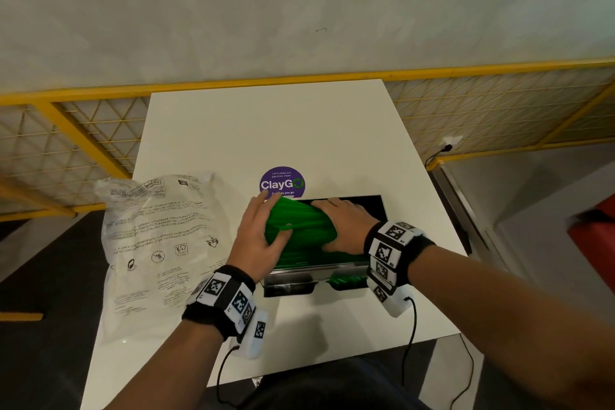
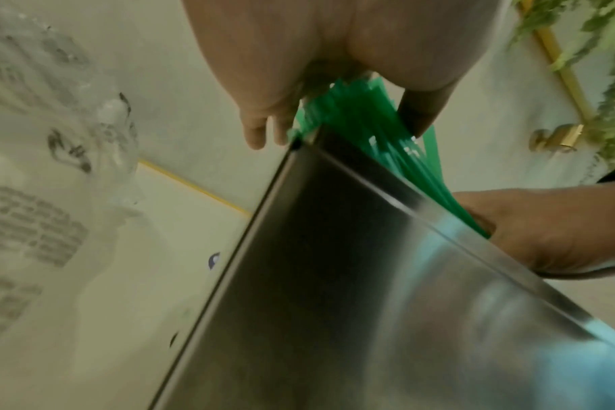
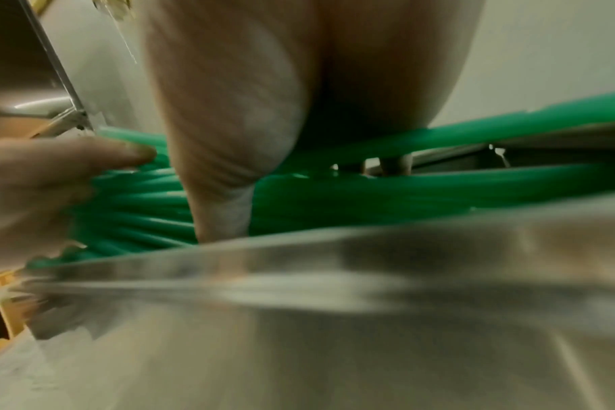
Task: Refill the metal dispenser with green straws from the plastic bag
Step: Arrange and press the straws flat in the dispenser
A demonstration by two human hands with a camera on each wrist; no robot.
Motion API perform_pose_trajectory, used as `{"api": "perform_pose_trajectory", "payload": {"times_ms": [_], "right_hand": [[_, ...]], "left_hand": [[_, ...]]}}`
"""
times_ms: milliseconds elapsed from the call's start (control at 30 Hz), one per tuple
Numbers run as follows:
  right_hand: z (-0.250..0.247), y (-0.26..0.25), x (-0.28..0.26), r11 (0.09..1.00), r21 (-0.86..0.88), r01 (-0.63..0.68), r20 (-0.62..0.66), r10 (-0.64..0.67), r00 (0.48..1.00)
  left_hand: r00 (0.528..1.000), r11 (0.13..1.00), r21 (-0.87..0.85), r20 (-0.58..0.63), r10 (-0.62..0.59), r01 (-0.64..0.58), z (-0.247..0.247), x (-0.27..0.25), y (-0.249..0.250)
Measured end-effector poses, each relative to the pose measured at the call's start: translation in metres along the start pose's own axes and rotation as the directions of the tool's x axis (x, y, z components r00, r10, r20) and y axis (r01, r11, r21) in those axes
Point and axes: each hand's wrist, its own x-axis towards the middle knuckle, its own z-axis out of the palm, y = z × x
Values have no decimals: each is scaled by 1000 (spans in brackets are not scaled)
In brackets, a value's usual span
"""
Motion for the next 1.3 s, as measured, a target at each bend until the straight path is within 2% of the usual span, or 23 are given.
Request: {"api": "perform_pose_trajectory", "payload": {"times_ms": [133, 267, 333, 367, 433, 500, 633, 733, 833, 967, 1033, 1167, 1233, 1300], "right_hand": [[2, 3, -5, 999, -48, -12, -16, 11, 1000], [-2, -3, 0, 996, -91, -9, -1, 9, 1000], [-3, -9, 3, 997, -76, -22, 1, 22, 1000], [-2, -11, 4, 998, -59, -31, 2, 31, 1000], [-1, -13, 7, 999, -2, -40, 10, 40, 999], [-2, -12, 8, 997, 64, -32, 28, 30, 999], [-5, 6, -2, 988, 152, -26, 28, 21, 999], [-4, 27, -13, 991, 100, -94, 63, 87, 994], [3, 32, -15, 992, 29, -119, 109, 115, 987], [9, 26, -7, 994, -21, -107, 120, 109, 987], [11, 26, -5, 994, -20, -106, 133, 108, 985], [12, 24, 0, 991, -33, -131, 142, 134, 981], [11, 24, 2, 989, -51, -139, 144, 145, 979], [11, 24, 3, 989, -27, -149, 147, 151, 978]], "left_hand": [[995, 933, 352, -34, 92, -74, -14, 0, 26], [971, 892, 402, -21, 236, -208, -19, 1, 61], [960, 816, 508, 100, 263, -276, -10, 0, 73], [952, 751, 586, 219, 215, -305, -3, -1, 76], [915, 623, 714, 404, 5, -319, 10, -3, 73], [889, 525, 784, 445, -105, -331, 14, 0, 65], [879, 408, 841, 449, -162, -354, 11, 8, 60], [850, 339, 848, 488, -198, -408, 11, 13, 64], [833, 305, 857, 494, -250, -416, 14, 17, 65], [829, 269, 901, 422, -367, -340, 17, 27, 66], [834, 276, 907, 405, -374, -317, 19, 26, 66], [870, 320, 902, 387, -304, -289, 23, 20, 66], [858, 330, 907, 376, -350, -263, 24, 22, 66], [826, 344, 917, 348, -444, -201, 26, 23, 68]]}}
